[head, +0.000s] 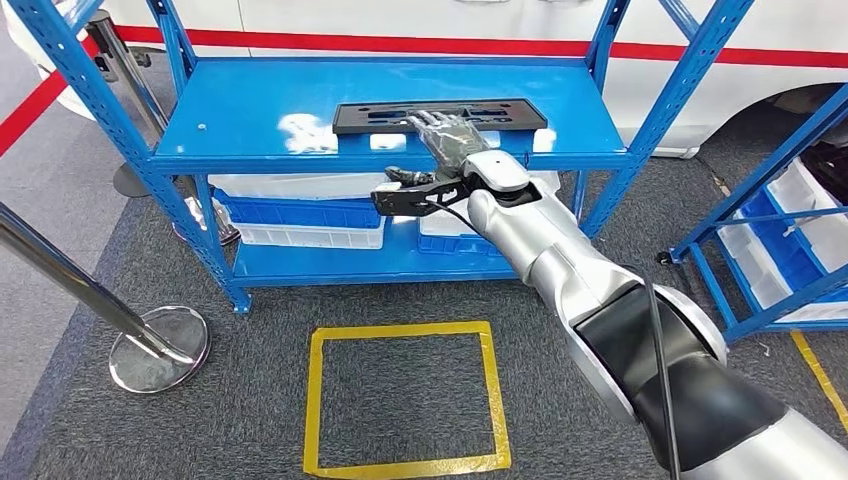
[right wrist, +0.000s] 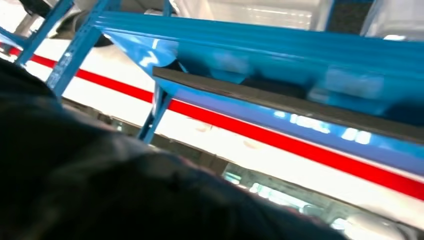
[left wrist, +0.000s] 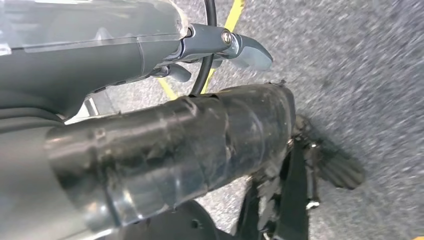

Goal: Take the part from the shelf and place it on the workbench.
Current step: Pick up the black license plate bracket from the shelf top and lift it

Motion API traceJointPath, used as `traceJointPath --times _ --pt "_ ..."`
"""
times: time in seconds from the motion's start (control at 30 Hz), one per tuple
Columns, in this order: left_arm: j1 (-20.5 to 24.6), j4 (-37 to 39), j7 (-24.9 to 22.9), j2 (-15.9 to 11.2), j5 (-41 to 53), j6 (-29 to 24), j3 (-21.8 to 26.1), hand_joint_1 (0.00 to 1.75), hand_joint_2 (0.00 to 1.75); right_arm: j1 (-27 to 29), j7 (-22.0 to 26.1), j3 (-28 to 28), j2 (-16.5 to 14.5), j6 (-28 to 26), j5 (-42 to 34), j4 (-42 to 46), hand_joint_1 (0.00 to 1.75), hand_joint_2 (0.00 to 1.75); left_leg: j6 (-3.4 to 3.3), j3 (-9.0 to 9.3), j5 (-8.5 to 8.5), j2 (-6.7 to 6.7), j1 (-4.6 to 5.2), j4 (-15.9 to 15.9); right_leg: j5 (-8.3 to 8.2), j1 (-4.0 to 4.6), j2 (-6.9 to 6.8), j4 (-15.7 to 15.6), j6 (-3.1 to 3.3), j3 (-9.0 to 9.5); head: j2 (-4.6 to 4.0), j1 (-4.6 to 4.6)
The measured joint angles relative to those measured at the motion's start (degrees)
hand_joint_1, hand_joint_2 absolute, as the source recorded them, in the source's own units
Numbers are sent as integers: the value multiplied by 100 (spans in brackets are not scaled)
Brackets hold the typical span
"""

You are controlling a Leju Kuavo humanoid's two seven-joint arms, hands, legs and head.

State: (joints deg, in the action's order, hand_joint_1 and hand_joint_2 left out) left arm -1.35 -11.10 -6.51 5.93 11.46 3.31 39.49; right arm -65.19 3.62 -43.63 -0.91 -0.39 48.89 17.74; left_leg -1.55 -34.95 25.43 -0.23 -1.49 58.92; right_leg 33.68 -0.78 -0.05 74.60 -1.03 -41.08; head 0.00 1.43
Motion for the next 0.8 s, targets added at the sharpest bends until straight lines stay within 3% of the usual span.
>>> traceJointPath --times 0.03,0.07,0.13,0.2,0.27,0.37,0.47,0.5,0.53,0.57,0.6,0.67,0.73,0.8 --pt "4 -2 1 -1 1 9 7 0 0 15 0 0 1 8 3 -9 0 0 -1 22 17 -8 2 1 -74 -5 0 78 0 -92 0 0" --pt "6 -3 1 -1 4 16 13 0 0 21 0 0 1 16 5 -14 0 0 6 54 39 -17 2 2 -260 -7 -1 -66 9 -77 0 0" --pt "1 -5 -6 3 13 21 30 0 0 14 -1 0 3 22 10 -16 0 0 36 128 92 -27 0 2 -739 -1 2 -787 50 197 0 -2" --pt "1 -5 -21 11 33 25 55 0 0 1 -2 0 8 32 19 -19 0 0 91 157 132 -33 11 3 -937 38 5 -1340 92 431 0 0" --pt "9 -7 -39 16 52 33 82 0 0 -4 -38 0 12 42 32 -23 0 0 161 158 147 -36 21 -14 -890 78 9 -1469 127 481 0 2" --pt "19 -9 -61 16 58 40 103 0 0 -13 -138 0 18 44 48 -28 0 0 245 111 272 -20 11 131 -878 34 16 -1573 224 576 0 -2" --pt "15 -9 -79 23 58 45 106 0 0 -15 -219 1 33 44 50 -38 0 0 278 -381 660 -7 7 1102 -831 47 10 -1612 325 687 0 1" --pt "14 -9 -81 24 58 45 108 0 0 -3 -233 1 34 45 50 -45 0 0 284 -573 717 -7 7 1403 -804 59 12 -1606 339 713 0 1" --pt "13 -9 -81 24 58 45 110 0 0 9 -237 1 36 45 50 -54 0 0 285 -688 672 -7 8 1527 -773 71 17 -1598 344 741 0 0" --pt "10 -9 -83 23 59 45 113 0 0 18 -240 1 37 46 50 -61 0 0 277 -705 522 -7 9 1449 -738 81 23 -1587 342 775 0 1" --pt "6 -9 -84 23 60 45 115 0 0 21 -249 2 39 46 50 -64 0 0 259 -623 294 -6 11 1179 -697 89 30 -1575 337 817 0 0" --pt "-4 -9 -91 22 62 43 119 0 0 14 -298 4 48 52 46 -70 0 0 189 -326 -92 -1 37 476 -609 110 37 -1554 311 900 0 2" --pt "5 -10 -98 21 66 43 131 0 0 6 -345 9 73 73 38 -83 0 0 120 -135 -156 7 73 90 -559 121 35 -1547 263 920 0 3" --pt "15 -16 -101 21 69 44 147 0 0 12 -351 11 95 89 33 -96 0 0 79 -87 -104 5 77 1 -544 126 30 -1570 209 923 0 3"
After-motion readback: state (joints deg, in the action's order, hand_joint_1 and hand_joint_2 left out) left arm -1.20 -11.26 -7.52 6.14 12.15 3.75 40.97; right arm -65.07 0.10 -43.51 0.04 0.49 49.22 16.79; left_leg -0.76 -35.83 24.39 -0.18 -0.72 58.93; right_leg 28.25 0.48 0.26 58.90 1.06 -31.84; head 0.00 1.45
